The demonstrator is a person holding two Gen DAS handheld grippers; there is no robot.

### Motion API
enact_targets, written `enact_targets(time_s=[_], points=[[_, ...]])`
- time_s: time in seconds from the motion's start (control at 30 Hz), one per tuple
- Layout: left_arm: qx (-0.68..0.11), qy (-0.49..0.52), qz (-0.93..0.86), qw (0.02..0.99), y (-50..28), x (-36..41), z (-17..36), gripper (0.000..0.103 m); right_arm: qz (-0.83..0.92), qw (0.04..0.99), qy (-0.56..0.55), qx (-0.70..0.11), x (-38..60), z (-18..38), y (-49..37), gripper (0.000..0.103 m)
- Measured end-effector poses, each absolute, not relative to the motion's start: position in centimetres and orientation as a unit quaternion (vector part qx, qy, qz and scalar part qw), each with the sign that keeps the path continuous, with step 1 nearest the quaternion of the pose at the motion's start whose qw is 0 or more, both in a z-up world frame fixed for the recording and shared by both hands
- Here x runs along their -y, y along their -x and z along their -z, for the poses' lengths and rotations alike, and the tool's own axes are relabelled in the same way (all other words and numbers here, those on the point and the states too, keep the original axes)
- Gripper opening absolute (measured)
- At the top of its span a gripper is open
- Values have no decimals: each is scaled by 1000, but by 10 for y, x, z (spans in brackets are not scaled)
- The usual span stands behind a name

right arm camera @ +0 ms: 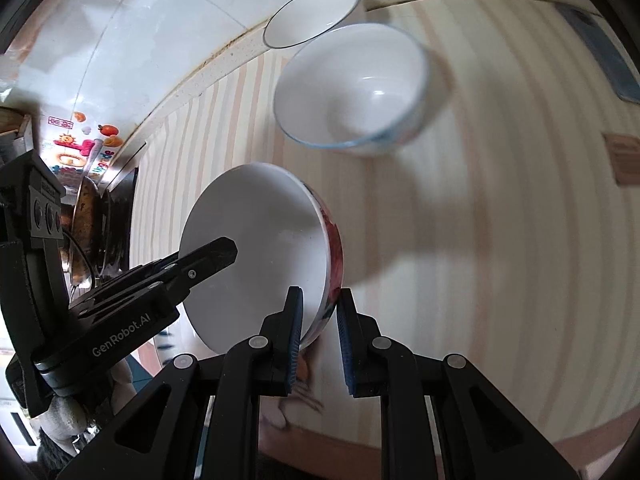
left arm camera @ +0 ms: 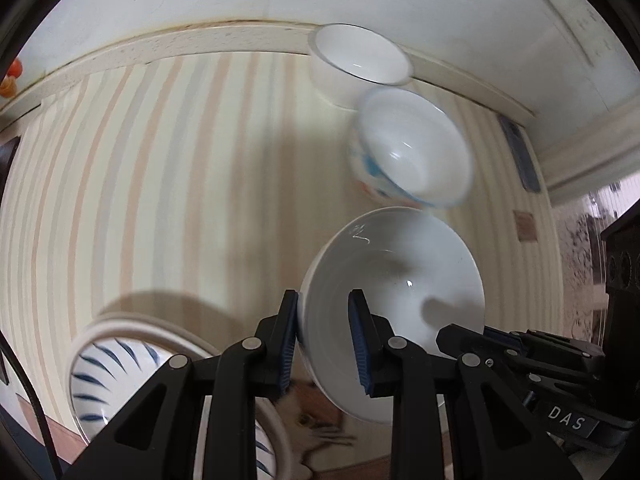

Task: Organize plates and bowls
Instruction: 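Lift the bowl with the right gripper toward the other white bowls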

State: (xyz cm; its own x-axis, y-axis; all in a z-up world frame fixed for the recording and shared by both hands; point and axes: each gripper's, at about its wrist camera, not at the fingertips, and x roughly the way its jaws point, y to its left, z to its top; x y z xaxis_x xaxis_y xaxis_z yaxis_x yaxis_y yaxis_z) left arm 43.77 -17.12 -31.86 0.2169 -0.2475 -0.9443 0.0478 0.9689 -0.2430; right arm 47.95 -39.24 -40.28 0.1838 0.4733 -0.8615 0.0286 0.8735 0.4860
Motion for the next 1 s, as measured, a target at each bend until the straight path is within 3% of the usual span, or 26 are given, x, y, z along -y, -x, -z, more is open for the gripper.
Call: enact_targets(time_s=[0.53,0.87,1.0], points=[[-633,12,145,760,-397,251,345,23,-91,741,-230,-624,472,424,-399,19],[-651,0,145,745,-390,264,366,23,-84,731,-233,-636,483,440,-384,19],[-649,13,150,745,-391,258,350,23,-87,713,-250,-649,490,439,-383,22]])
